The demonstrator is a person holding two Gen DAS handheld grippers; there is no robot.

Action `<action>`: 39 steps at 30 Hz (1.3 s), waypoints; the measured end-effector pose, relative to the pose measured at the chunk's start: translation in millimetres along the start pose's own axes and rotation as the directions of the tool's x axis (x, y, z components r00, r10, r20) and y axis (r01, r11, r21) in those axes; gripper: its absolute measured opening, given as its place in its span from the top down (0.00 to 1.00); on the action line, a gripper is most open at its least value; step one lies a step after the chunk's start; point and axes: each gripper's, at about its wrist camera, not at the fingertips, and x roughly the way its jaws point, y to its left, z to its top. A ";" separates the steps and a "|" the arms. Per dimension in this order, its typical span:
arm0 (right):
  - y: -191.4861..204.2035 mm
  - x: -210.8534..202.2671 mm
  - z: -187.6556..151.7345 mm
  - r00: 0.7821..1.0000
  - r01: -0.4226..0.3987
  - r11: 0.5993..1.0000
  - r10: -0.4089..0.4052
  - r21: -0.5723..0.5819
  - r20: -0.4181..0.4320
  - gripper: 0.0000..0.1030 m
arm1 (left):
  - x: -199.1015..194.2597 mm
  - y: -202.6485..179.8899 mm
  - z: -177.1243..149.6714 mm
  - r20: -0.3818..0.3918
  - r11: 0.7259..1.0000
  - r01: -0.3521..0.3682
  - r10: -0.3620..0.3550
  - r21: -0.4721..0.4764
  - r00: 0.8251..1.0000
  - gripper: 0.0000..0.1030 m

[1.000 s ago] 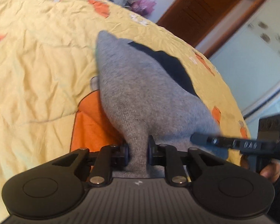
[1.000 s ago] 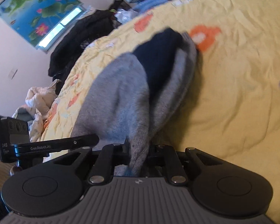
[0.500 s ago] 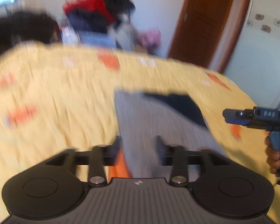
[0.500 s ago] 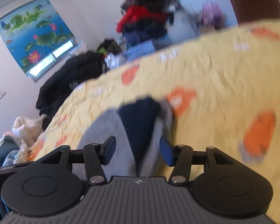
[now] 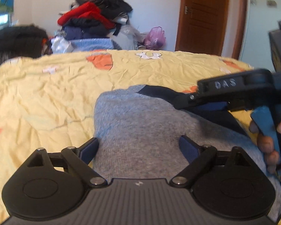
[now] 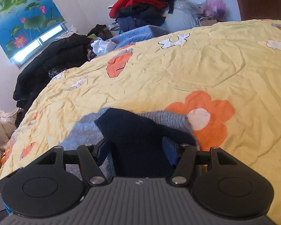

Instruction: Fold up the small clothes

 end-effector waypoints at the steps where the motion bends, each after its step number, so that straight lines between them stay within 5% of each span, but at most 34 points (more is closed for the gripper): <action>1: 5.7 0.7 0.1 1.000 0.015 0.999 -0.015 -0.033 -0.009 0.39 | 1.1 1.0 2.1 -0.008 1.000 0.002 -0.002 -0.006 1.000 0.07; 5: 21.2 -32.8 -1.2 0.996 0.079 0.997 -0.077 -0.027 0.049 0.36 | -32.5 0.3 9.3 0.004 0.999 -0.038 0.038 0.000 0.999 0.09; 9: 33.2 -92.7 -19.0 0.986 -0.051 0.999 0.053 -0.014 0.155 0.27 | -84.3 -4.7 0.3 0.102 0.998 0.050 -0.053 0.027 0.993 0.08; 12: 37.8 -92.1 -34.9 0.989 -0.120 0.993 0.117 0.024 0.095 0.24 | -73.7 -18.6 -13.3 0.026 0.993 0.094 -0.096 0.068 0.995 0.08; 15: 29.5 -66.1 -50.2 0.998 -0.067 0.996 0.066 0.059 0.021 0.25 | -52.0 -30.3 -32.0 0.013 0.990 0.013 -0.015 0.141 1.000 0.06; 19: 18.7 -61.9 -55.2 0.997 -0.053 0.996 0.050 0.068 0.051 0.29 | -47.3 -26.6 -30.2 0.000 0.993 -0.014 0.014 0.119 1.000 0.00; 25: 44.6 -133.8 -78.9 0.995 -0.019 0.999 0.022 -0.028 0.097 0.26 | -119.6 -2.9 -41.4 0.094 0.994 -0.082 0.076 0.071 0.993 0.02; 31: 42.2 -179.0 -145.0 0.992 0.123 0.989 -0.120 -0.084 0.045 0.13 | -179.2 30.8 -81.2 0.119 0.978 -0.201 0.194 0.051 0.974 0.01; 35: 34.5 -170.4 -161.3 0.978 0.210 0.978 -0.210 -0.003 -0.002 0.10 | -168.6 32.9 -92.2 0.020 0.981 -0.193 0.192 0.038 0.981 0.01; 39: 44.2 -160.8 -168.2 0.969 0.247 0.969 -0.247 0.019 0.010 0.00 | -158.6 13.9 -94.5 0.017 0.990 -0.137 0.137 0.015 0.990 0.01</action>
